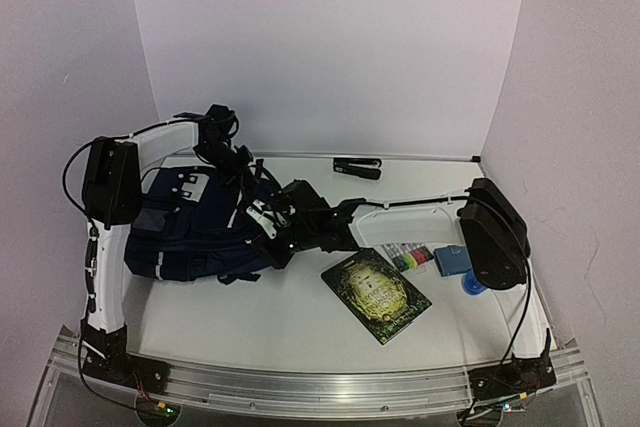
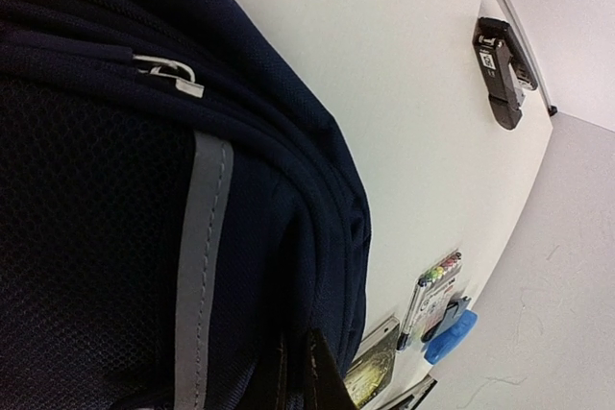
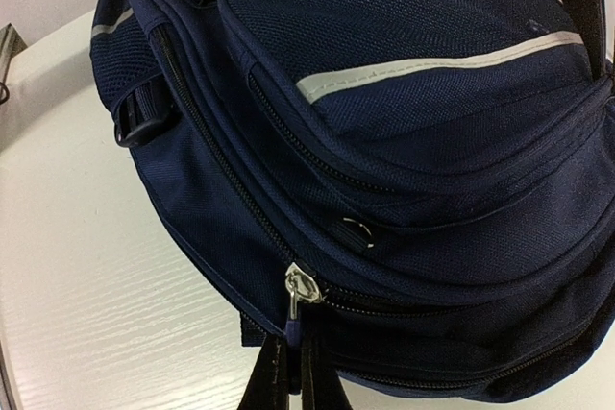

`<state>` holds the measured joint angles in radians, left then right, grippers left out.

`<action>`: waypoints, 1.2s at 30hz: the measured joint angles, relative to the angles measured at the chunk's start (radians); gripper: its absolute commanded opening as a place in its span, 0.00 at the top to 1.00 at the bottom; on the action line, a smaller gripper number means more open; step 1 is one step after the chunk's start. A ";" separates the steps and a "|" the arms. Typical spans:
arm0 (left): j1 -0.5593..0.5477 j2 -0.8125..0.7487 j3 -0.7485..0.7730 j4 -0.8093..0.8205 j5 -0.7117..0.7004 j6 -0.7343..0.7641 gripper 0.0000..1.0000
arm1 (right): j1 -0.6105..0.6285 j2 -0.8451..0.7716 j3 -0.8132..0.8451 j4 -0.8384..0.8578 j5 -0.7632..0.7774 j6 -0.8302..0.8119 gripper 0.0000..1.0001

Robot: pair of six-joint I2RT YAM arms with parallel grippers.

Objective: Pack the student bag
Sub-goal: Unzip the student bag at the center of the board, then pick up the book from the center of the board.

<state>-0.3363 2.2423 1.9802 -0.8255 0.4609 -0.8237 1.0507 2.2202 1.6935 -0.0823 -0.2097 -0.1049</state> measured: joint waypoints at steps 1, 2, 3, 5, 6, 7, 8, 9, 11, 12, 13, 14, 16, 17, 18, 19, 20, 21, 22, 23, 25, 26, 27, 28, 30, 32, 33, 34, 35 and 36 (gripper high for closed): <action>0.001 -0.008 -0.020 0.018 0.002 -0.004 1.00 | 0.002 0.007 0.005 0.006 0.000 0.002 1.00; 0.003 -0.016 -0.036 0.034 0.006 -0.007 1.00 | 0.006 0.015 0.012 0.011 -0.001 0.004 1.00; 0.005 -0.027 -0.056 0.053 0.011 -0.010 1.00 | 0.009 0.021 0.017 0.018 -0.001 0.005 1.00; 0.011 -0.048 -0.090 0.078 0.019 -0.013 1.00 | 0.017 0.027 0.018 0.029 -0.001 0.001 0.99; 0.014 -0.057 -0.100 0.081 0.022 -0.013 1.00 | 0.020 0.031 0.020 0.035 -0.001 -0.003 0.98; 0.017 -0.065 -0.109 0.084 0.024 -0.012 1.00 | 0.022 0.035 0.023 0.040 -0.001 -0.010 0.96; 0.021 -0.069 -0.111 0.084 0.026 -0.011 1.00 | 0.024 0.039 0.027 0.044 0.000 -0.016 0.95; 0.024 -0.071 -0.112 0.083 0.028 -0.008 1.00 | 0.025 0.042 0.029 0.049 0.001 -0.024 0.93; 0.029 -0.072 -0.112 0.083 0.031 0.001 1.00 | 0.025 0.044 0.029 0.058 0.000 -0.040 0.86; 0.030 -0.072 -0.112 0.083 0.031 0.006 1.00 | 0.025 0.044 0.029 0.061 -0.002 -0.048 0.81; 0.031 -0.072 -0.112 0.084 0.031 0.016 0.99 | 0.026 0.044 0.029 0.062 -0.012 -0.051 0.71; 0.033 -0.072 -0.112 0.086 0.031 0.025 0.97 | 0.027 0.044 0.029 0.062 -0.033 -0.055 0.61; 0.036 -0.072 -0.111 0.092 0.030 0.047 0.79 | 0.034 0.044 0.030 0.056 -0.074 -0.060 0.45; 0.038 -0.072 -0.111 0.093 0.028 0.060 0.70 | 0.037 0.041 0.032 0.046 -0.090 -0.059 0.39; 0.040 -0.072 -0.110 0.093 0.027 0.072 0.60 | 0.037 0.036 0.033 0.028 -0.110 -0.065 0.33; 0.042 -0.072 -0.109 0.093 0.025 0.086 0.51 | 0.038 0.026 0.033 0.003 -0.131 -0.071 0.28; 0.043 -0.073 -0.109 0.091 0.022 0.099 0.45 | 0.037 0.012 0.033 -0.024 -0.150 -0.074 0.23; 0.045 -0.075 -0.109 0.088 0.017 0.111 0.39 | 0.032 -0.008 0.032 -0.054 -0.168 -0.076 0.19; 0.047 -0.079 -0.108 0.084 0.015 0.123 0.33 | 0.022 -0.036 0.029 -0.090 -0.187 -0.080 0.15; 0.049 -0.086 -0.106 0.074 0.013 0.145 0.28 | 0.008 -0.067 0.022 -0.117 -0.201 -0.082 0.12; 0.052 -0.104 -0.100 0.055 0.008 0.176 0.17 | -0.041 -0.160 -0.010 -0.184 -0.227 -0.098 0.06; 0.052 -0.116 -0.098 0.047 0.008 0.191 0.13 | -0.066 -0.204 -0.028 -0.206 -0.231 -0.107 0.04; 0.052 -0.130 -0.096 0.041 0.008 0.209 0.10 | -0.097 -0.258 -0.051 -0.236 -0.234 -0.119 0.02; 0.051 -0.146 -0.092 0.034 0.009 0.229 0.10 | -0.129 -0.311 -0.077 -0.267 -0.235 -0.133 0.02; 0.043 -0.179 -0.079 0.013 0.017 0.281 0.09 | -0.198 -0.412 -0.138 -0.342 -0.235 -0.168 0.02; 0.022 -0.204 -0.066 -0.005 0.028 0.321 0.09 | -0.250 -0.475 -0.192 -0.408 -0.235 -0.202 0.02; 0.002 -0.211 -0.057 -0.014 0.035 0.340 0.09 | -0.277 -0.502 -0.222 -0.446 -0.235 -0.222 0.02; -0.025 -0.214 -0.045 -0.024 0.043 0.361 0.09 | -0.303 -0.523 -0.255 -0.485 -0.236 -0.240 0.02; -0.057 -0.213 -0.036 -0.033 0.048 0.380 0.10 | -0.330 -0.538 -0.290 -0.536 -0.236 -0.261 0.02; -0.093 -0.210 -0.030 -0.041 0.055 0.397 0.11 | -0.356 -0.547 -0.320 -0.584 -0.237 -0.279 0.02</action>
<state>-0.4295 2.0321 1.9500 -0.8662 0.5159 -0.4263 0.6952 1.6736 1.3730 -0.6665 -0.4464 -0.3835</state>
